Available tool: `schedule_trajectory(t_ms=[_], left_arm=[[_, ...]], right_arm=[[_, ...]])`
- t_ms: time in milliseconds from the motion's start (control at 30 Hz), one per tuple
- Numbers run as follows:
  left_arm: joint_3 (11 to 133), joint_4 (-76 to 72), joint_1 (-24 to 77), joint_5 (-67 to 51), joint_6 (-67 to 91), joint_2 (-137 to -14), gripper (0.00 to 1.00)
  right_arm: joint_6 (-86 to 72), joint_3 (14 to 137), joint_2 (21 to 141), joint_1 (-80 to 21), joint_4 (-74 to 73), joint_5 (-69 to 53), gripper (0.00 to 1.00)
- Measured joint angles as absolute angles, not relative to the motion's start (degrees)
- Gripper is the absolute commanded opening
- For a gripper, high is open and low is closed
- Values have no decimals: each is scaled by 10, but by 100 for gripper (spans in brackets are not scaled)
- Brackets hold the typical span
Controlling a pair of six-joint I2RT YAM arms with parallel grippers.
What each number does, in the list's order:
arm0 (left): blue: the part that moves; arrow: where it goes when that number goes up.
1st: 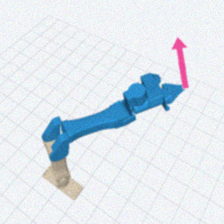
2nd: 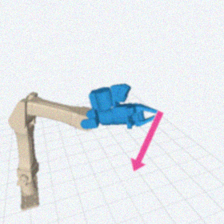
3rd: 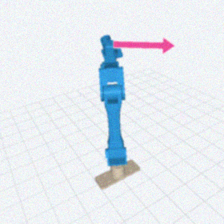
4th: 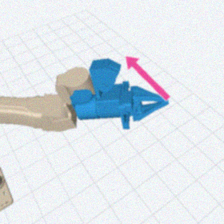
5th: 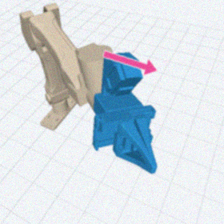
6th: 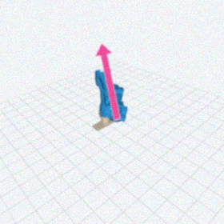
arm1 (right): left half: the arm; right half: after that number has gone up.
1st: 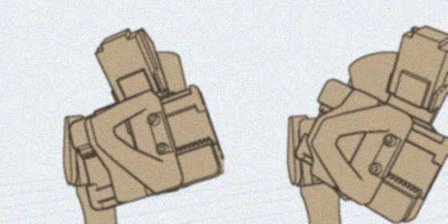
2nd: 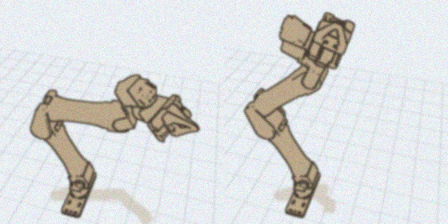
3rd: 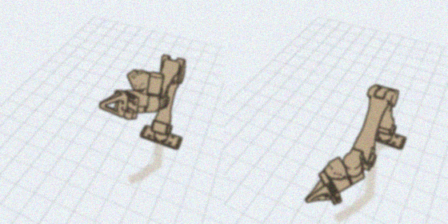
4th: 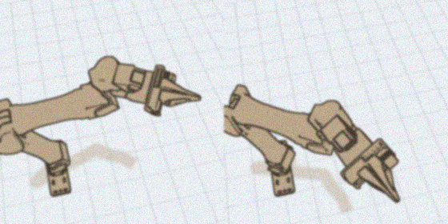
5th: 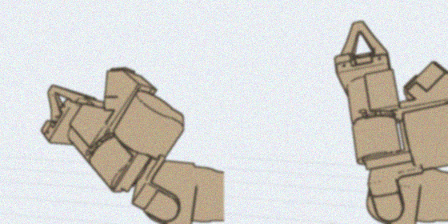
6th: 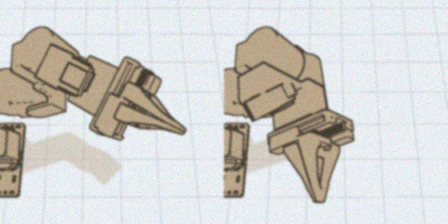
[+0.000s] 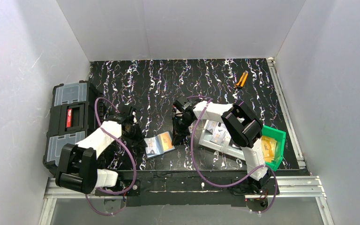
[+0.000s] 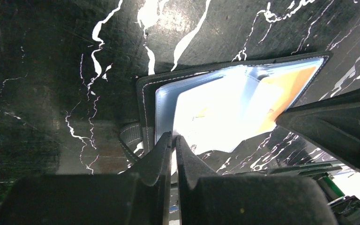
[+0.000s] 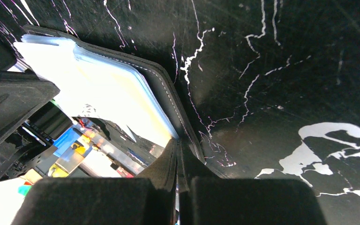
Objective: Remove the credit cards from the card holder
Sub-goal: Remove the credit card from the card holder.
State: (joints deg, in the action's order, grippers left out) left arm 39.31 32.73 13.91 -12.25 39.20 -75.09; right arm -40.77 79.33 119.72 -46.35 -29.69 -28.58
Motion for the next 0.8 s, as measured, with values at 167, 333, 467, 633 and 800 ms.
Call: schedule_trajectory(t_ms=[167,333,467,633,800], left_arm=[[403,344,138,-119,380,-730,0],[437,374,136,-115,371,-698,0],[478,389,135,-112,366,-684,0],[516,399,135,-131,364,-675,0],[538,384,135,-175,380,-665,0]], right_arm=[[-408,793,1197,-463,-297,-286,1],[-407,794,1196,-463,-298,-285,13],[-401,795,1184,-465,-307,-263,36],[-381,818,1155,-461,-347,-209,69],[-372,840,1092,-449,-362,-192,88]])
